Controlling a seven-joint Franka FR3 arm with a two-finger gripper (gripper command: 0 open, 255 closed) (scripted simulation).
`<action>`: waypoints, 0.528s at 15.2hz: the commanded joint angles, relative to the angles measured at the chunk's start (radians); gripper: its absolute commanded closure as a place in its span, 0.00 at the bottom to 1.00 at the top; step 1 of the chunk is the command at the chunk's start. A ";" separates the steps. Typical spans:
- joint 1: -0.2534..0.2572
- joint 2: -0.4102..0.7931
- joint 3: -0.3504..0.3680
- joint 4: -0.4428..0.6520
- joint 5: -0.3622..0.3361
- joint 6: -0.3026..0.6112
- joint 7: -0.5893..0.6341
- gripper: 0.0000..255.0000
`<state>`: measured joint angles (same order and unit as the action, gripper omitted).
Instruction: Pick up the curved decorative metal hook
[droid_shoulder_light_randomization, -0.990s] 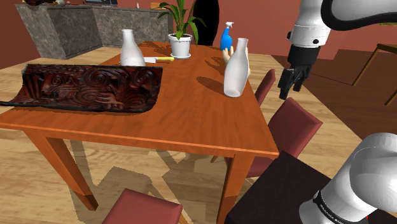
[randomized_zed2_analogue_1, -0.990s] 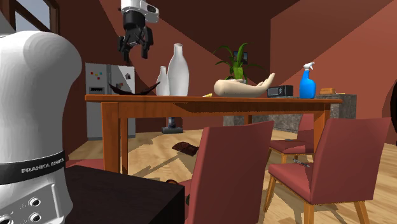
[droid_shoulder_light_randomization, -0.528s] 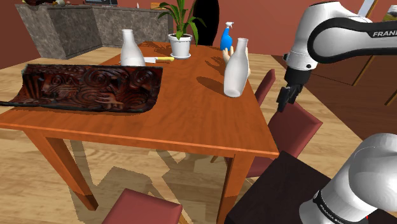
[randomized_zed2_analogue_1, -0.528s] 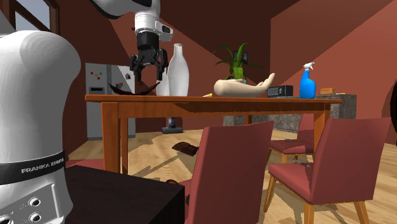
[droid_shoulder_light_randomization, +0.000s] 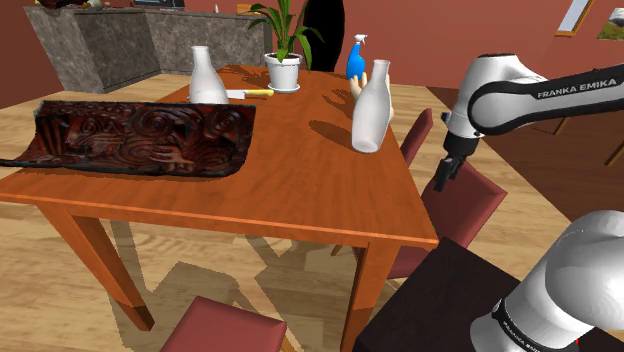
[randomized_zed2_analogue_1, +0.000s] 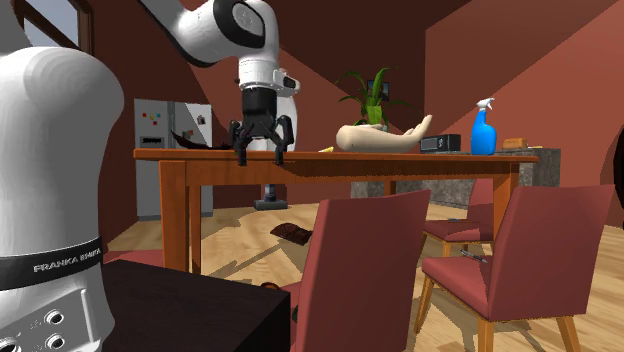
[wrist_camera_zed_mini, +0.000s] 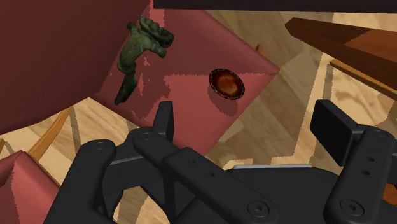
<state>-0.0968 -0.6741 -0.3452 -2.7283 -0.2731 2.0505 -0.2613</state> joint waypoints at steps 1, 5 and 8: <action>-0.005 0.058 -0.048 -0.014 -0.020 0.083 -0.045 0.00; 0.002 0.206 -0.147 -0.018 -0.035 0.250 -0.141 0.00; 0.028 0.340 -0.225 -0.003 -0.008 0.377 -0.232 0.00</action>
<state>-0.0800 -0.3836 -0.5441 -2.7361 -0.2920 2.3781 -0.4613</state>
